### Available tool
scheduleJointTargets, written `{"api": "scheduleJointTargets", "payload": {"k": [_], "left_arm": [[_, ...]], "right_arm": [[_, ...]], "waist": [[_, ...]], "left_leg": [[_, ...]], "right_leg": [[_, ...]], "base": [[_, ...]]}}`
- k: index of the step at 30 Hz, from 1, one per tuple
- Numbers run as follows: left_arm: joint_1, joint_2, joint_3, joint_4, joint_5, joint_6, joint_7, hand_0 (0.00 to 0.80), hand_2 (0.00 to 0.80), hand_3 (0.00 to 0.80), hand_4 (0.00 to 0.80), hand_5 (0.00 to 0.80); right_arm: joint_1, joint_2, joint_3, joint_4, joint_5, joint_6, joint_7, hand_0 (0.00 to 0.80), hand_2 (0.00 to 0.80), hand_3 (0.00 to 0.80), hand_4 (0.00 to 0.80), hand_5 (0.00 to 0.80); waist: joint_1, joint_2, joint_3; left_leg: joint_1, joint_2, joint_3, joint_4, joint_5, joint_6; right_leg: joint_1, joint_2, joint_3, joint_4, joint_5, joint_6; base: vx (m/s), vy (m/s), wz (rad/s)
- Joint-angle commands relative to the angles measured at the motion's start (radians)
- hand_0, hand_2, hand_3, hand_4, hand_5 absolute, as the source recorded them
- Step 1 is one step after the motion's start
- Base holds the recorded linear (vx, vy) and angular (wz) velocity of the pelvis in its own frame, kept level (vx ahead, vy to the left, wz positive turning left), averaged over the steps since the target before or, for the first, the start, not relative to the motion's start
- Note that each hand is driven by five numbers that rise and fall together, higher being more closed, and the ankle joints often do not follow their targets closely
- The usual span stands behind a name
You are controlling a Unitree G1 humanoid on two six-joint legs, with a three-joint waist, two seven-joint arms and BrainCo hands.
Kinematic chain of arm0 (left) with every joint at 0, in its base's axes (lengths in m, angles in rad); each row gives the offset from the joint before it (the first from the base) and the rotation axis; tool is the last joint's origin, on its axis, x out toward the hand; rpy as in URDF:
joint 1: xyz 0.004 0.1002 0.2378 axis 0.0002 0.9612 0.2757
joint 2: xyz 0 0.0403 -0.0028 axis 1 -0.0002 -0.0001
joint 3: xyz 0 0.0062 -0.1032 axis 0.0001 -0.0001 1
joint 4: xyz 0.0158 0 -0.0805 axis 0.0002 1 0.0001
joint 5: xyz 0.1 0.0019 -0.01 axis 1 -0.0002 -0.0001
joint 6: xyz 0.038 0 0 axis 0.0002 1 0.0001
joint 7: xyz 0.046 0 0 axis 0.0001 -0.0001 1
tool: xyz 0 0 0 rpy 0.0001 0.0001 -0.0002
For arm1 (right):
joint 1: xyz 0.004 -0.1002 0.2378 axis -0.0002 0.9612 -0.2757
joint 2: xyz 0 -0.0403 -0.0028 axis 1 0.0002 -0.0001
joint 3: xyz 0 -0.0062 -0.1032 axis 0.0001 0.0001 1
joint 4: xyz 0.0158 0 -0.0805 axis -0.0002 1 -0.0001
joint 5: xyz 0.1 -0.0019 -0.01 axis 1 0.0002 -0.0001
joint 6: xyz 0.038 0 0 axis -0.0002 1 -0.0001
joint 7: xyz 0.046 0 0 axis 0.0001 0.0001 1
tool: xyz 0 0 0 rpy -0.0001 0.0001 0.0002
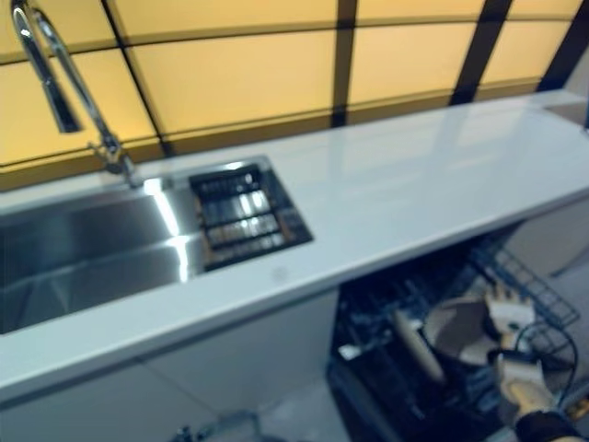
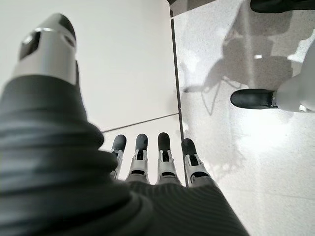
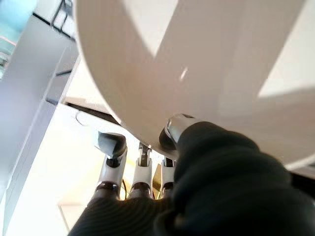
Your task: Take plates into dishwasher
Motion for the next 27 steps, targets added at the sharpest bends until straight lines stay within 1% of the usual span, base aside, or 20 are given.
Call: {"api": "scheduleJointTargets", "payload": {"k": [1,6,10,13,16,19,27], "left_arm": [[-0.05,0.045,-0.029,0.002,-0.008,-0.014,-0.008,0.0,0.0,0.0,0.0,0.0],[-0.049,0.059,-0.029,-0.01,-0.009,-0.007,-0.019,0.0,0.0,0.0,0.0,0.0],[-0.064,0.072,-0.036,-0.027,-0.028,-0.003,-0.022,0.0,0.0,0.0,0.0,0.0],[-0.069,0.08,-0.038,-0.041,-0.032,0.006,-0.021,0.0,0.0,0.0,0.0,0.0],[-0.068,0.091,-0.042,-0.047,-0.04,0.008,-0.029,0.0,0.0,0.0,0.0,0.0],[-0.059,0.094,-0.041,-0.054,-0.043,0.01,-0.03,0.0,0.0,0.0,0.0,0.0],[-0.057,0.082,-0.045,-0.05,-0.038,0.002,-0.038,0.0,0.0,0.0,0.0,0.0]], "right_arm": [[-0.139,-0.002,0.029,0.071,0.05,0.063,-0.06,0.8,0.8,0.8,0.8,0.8],[-0.164,-0.012,0.021,0.126,0.101,0.09,-0.078,0.8,0.8,0.8,0.8,0.8],[-0.215,-0.023,0.019,0.187,0.17,0.119,-0.095,0.8,0.8,0.8,0.8,0.8],[-0.245,-0.041,0.01,0.223,0.206,0.124,-0.104,0.8,0.8,0.8,0.8,0.8],[-0.272,-0.074,-0.001,0.265,0.273,0.11,-0.119,0.8,0.8,0.8,0.8,0.8],[-0.27,-0.097,-0.023,0.256,0.298,0.1,-0.114,0.8,0.8,0.8,0.8,0.8],[-0.251,-0.104,-0.046,0.209,0.318,0.08,-0.088,0.8,0.8,0.8,0.8,0.8]], "waist": [[0.04,-0.06,0.007],[0.047,-0.052,0.016],[0.051,-0.037,0.034],[0.054,-0.026,0.047],[0.056,-0.014,0.058],[0.051,-0.009,0.06],[0.04,-0.008,0.056]], "left_leg": [[0.036,-0.071,-0.027,-0.001,-0.084,0.057],[0.03,-0.073,-0.032,-0.001,-0.081,0.057],[0.02,-0.079,-0.039,-0.001,-0.077,0.058],[0.014,-0.081,-0.042,-0.001,-0.073,0.058],[0.008,-0.084,-0.047,-0.001,-0.07,0.056],[0.008,-0.085,-0.049,-0.001,-0.069,0.054],[0.011,-0.084,-0.047,-0.001,-0.071,0.051]], "right_leg": [[-0.042,-0.019,0.016,0.002,0.072,0.064],[-0.046,-0.025,0.013,0.002,0.075,0.066],[-0.056,-0.029,0.014,0.002,0.079,0.065],[-0.061,-0.033,0.011,0.002,0.081,0.065],[-0.066,-0.037,0.009,0.002,0.082,0.065],[-0.066,-0.037,0.01,0.002,0.082,0.065],[-0.065,-0.035,0.013,0.002,0.078,0.064]], "base": [[0.002,-0.022,0.07],[0.0,0.0,0.0],[-0.034,-0.016,0.01],[-0.048,-0.01,0.03],[-0.038,-0.002,0.05],[0.011,0.004,0.08],[0.002,0.0,0.01]]}}
